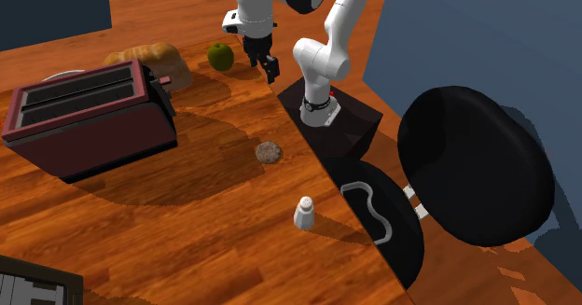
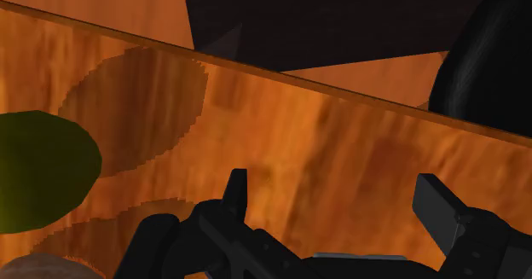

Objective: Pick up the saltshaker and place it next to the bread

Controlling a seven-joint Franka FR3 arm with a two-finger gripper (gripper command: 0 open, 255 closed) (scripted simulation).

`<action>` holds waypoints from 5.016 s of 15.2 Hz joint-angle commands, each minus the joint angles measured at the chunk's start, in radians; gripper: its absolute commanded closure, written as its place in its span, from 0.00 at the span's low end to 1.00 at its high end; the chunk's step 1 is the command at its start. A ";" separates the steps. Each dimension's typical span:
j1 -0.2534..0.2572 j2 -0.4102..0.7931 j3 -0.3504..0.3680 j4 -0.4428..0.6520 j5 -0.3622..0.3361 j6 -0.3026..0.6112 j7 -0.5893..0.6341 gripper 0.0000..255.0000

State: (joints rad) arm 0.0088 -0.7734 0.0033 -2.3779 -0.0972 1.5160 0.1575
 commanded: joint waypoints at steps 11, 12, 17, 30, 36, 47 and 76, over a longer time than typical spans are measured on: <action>0.057 0.132 0.176 0.045 0.149 0.186 0.245 0.00; 0.061 0.151 0.194 0.056 0.159 0.205 0.269 0.00; 0.073 0.256 0.282 0.128 0.187 0.297 0.388 0.00; 0.067 0.615 0.508 0.450 0.071 0.463 0.735 0.00; 0.097 0.806 0.577 0.649 -0.076 0.470 0.900 0.00; 0.098 0.844 0.572 0.592 -0.105 0.557 0.919 0.00; 0.107 0.855 0.579 0.805 -0.099 0.355 0.893 1.00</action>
State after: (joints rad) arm 0.1154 0.0834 0.5820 -1.5846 -0.1976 1.8838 1.0524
